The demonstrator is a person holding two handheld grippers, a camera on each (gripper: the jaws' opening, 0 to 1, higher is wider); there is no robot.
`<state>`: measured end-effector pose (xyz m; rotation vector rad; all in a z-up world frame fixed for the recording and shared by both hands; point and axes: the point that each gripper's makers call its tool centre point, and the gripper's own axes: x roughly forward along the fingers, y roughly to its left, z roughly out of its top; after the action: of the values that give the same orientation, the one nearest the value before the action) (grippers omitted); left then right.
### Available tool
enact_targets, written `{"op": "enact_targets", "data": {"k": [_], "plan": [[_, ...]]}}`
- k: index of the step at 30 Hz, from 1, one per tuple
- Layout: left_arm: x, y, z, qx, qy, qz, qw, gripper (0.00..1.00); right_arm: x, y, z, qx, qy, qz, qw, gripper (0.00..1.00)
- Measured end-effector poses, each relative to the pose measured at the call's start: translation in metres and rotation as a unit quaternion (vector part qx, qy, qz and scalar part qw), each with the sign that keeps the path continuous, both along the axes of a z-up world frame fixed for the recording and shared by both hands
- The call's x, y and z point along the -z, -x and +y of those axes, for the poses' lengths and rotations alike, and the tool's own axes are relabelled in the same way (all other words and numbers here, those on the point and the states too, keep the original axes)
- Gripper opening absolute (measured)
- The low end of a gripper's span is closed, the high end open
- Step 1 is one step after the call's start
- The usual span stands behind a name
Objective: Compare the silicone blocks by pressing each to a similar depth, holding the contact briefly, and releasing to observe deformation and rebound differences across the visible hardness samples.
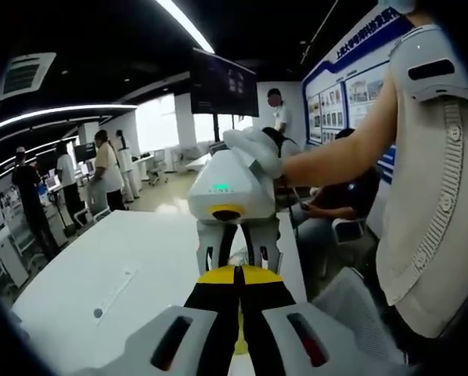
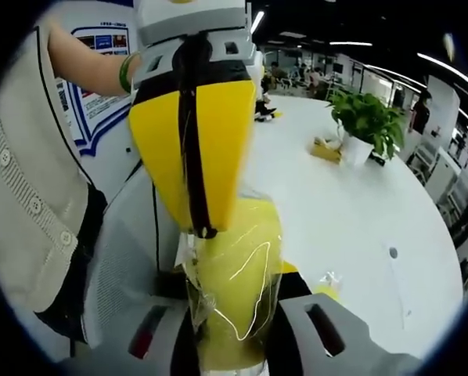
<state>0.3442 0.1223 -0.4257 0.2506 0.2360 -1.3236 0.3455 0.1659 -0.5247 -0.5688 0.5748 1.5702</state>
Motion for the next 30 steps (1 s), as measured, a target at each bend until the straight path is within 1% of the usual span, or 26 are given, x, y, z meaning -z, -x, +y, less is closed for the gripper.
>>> {"op": "enact_targets", "data": {"k": [8, 9, 10, 11, 16, 30], "plan": [[0.0009, -0.0034, -0.0005, -0.008, 0.007, 0.000, 0.9999, 0.00, 0.0012, -0.0016, -0.0017, 0.006, 0.001, 0.007, 1.0000, 0.20], [0.0015, -0.0029, -0.0007, -0.007, 0.010, 0.007, 0.9999, 0.00, 0.0015, -0.0019, -0.0018, 0.006, 0.002, 0.006, 1.0000, 0.20], [0.0016, -0.0034, -0.0006, -0.008, 0.011, 0.008, 0.9999, 0.00, 0.0017, -0.0018, -0.0021, 0.004, 0.002, 0.004, 1.0000, 0.20], [0.0017, -0.0041, -0.0003, -0.009, 0.011, 0.003, 0.9999, 0.00, 0.0017, -0.0020, -0.0019, 0.005, 0.002, 0.005, 1.0000, 0.20], [0.0031, -0.0032, -0.0002, -0.010, 0.014, 0.007, 0.9998, 0.00, 0.0034, 0.0000, -0.0023, 0.007, 0.004, 0.014, 0.9999, 0.22], [0.0056, -0.0044, 0.0074, -0.018, 0.026, 0.011, 0.9994, 0.00, 0.0071, 0.0010, 0.0039, 0.010, 0.011, 0.020, 0.9997, 0.28]]}}
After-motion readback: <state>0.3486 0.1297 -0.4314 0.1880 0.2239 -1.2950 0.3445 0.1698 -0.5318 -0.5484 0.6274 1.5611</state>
